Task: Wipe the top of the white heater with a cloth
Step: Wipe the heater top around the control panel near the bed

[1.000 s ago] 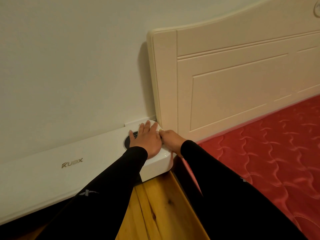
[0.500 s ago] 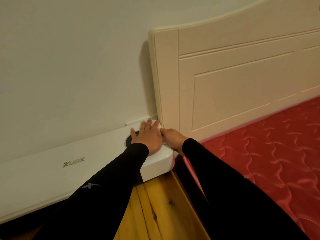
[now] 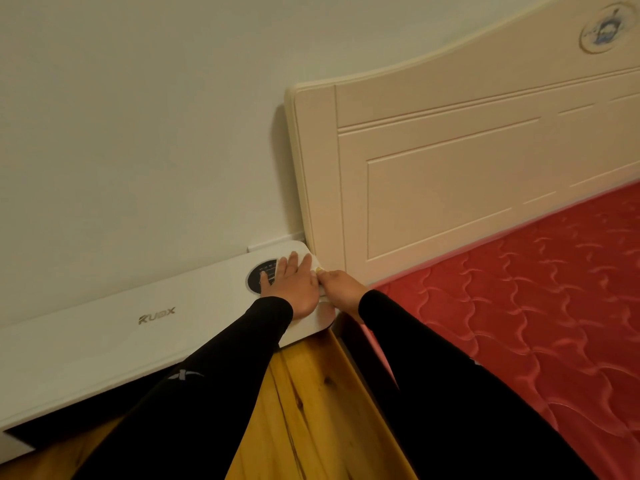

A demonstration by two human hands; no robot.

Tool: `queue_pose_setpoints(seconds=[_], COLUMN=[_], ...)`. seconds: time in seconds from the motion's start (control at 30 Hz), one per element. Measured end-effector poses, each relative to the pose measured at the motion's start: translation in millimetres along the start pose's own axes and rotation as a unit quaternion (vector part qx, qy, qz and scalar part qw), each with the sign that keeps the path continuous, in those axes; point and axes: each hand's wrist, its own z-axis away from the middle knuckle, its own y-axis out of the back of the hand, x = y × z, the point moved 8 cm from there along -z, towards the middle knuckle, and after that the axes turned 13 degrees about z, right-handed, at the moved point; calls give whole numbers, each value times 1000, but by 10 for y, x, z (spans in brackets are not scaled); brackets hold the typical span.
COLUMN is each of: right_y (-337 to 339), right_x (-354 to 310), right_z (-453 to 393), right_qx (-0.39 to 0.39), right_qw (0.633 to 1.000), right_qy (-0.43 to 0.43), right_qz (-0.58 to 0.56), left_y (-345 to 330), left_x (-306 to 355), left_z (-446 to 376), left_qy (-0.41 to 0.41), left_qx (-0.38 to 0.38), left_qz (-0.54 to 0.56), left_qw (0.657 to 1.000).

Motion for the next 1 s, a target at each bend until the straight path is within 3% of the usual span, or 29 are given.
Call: queue_pose_setpoints(seconds=[0.13,0.57,1.0], right_y=[18,-75,-23], right_x=[80,191,58], right_z=[170,516,156], right_qx=[34,31,61], right_qw=[999,997,995], right_qy=[-14,-38,-23], right_qz=[-12,-59,-74], left_y=[-40,-85,-57], left_x=[50,157,92], left_z=[166,562,288], left_qy=[-6,-38,-14], left_qx=[-1,24,16], left_qz=[-9,-70,-26], left_qw=[1000,997,999])
